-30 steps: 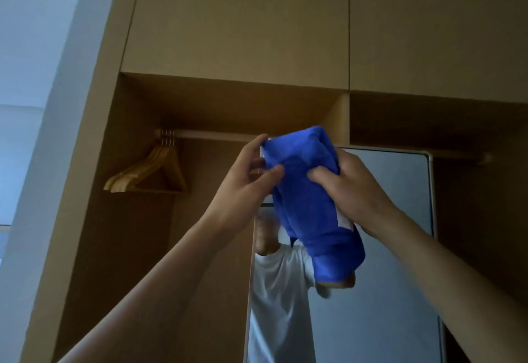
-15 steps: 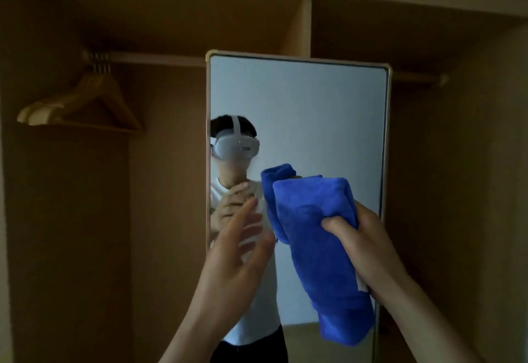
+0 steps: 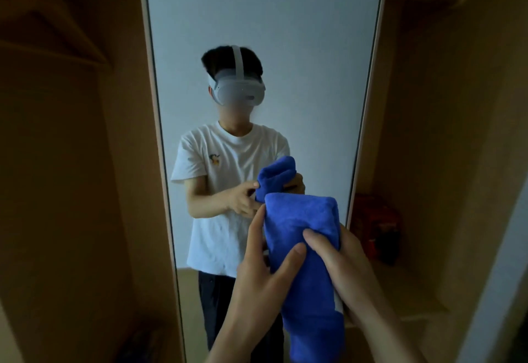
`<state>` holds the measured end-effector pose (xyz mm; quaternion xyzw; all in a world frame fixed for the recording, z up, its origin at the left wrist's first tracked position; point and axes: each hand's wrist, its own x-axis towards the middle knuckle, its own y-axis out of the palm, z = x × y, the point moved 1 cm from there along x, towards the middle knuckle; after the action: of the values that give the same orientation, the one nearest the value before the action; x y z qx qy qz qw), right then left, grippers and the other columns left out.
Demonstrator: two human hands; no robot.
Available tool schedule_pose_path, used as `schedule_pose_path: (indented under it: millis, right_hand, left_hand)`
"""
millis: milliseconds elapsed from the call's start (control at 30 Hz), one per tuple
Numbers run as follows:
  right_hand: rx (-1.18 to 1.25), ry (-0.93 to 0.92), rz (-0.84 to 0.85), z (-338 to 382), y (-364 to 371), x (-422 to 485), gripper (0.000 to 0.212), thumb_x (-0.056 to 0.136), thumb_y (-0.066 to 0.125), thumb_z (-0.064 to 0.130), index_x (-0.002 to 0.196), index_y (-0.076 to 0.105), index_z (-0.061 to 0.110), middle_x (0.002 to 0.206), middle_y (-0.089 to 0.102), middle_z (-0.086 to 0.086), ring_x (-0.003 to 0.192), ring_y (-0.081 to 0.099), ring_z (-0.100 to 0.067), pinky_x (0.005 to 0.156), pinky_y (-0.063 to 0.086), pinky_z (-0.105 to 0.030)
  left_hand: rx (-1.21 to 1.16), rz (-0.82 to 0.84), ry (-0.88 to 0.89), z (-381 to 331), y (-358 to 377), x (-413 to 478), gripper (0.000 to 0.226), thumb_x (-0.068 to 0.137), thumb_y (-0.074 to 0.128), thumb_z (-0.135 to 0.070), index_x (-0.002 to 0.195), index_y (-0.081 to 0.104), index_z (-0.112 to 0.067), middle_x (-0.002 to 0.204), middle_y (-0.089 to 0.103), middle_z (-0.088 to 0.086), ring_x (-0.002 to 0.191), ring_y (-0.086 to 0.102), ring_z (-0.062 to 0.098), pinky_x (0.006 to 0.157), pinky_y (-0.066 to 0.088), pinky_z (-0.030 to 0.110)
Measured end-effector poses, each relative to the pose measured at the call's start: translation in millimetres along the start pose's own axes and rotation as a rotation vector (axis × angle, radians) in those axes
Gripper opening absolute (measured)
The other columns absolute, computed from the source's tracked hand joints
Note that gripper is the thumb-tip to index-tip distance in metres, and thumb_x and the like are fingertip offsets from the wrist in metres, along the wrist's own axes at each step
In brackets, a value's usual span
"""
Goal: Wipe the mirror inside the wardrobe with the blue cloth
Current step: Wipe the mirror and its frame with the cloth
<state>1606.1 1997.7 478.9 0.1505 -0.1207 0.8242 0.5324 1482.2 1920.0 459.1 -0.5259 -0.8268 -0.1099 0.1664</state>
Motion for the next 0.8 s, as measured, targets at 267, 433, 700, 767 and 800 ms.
schedule_pose_path:
  millis: [267,433,700,767,800]
  right_hand:
    - [-0.02,0.057,0.03,-44,-34,-18,0.038,0.079,0.069,0.053,0.11,0.064,0.031,0.095,0.074,0.016,0.087,0.071,-0.002,0.066,0.055,-0.016]
    - [-0.034,0.027,0.096,-62,-61,-25,0.03,0.084,0.067,0.055,0.111,0.063,0.041,0.104,0.072,0.018,0.095,0.069,0.0,0.073,0.055,-0.016]
    - [-0.05,0.09,0.176,-99,-89,-27,0.044,0.087,0.063,0.052,0.129,0.053,0.045,0.117,0.061,0.032,0.104,0.057,0.017,0.076,0.048,-0.006]
    - [-0.091,0.121,0.171,-108,-94,-24,0.054,0.087,0.06,0.057,0.137,0.047,0.043,0.127,0.058,0.024,0.107,0.057,0.012,0.08,0.053,-0.017]
    - [-0.106,0.136,0.164,-112,-96,-22,0.059,0.086,0.059,0.059,0.141,0.044,0.041,0.133,0.055,0.021,0.108,0.058,0.009,0.083,0.054,-0.022]
  left_hand:
    - [0.025,-0.157,-0.105,38,33,-20,0.084,0.071,0.081,-0.055,0.143,0.039,-0.058,0.134,0.065,-0.01,0.114,0.068,0.009,0.088,0.061,0.032]
    - [0.06,-0.215,-0.156,51,54,-35,0.081,0.069,0.08,-0.054,0.143,0.05,-0.042,0.125,0.069,-0.02,0.11,0.068,0.001,0.084,0.06,0.025]
    - [0.072,-0.334,-0.273,79,68,-70,0.076,0.065,0.084,-0.046,0.135,0.052,-0.046,0.126,0.067,-0.019,0.113,0.067,0.003,0.094,0.058,0.035]
    - [0.09,-0.354,-0.307,87,66,-80,0.071,0.068,0.084,-0.038,0.132,0.053,-0.047,0.123,0.069,-0.018,0.113,0.067,0.006,0.097,0.057,0.04]
    - [0.092,-0.36,-0.325,91,66,-85,0.07,0.068,0.084,-0.036,0.13,0.054,-0.047,0.121,0.07,-0.018,0.112,0.068,0.007,0.097,0.057,0.041]
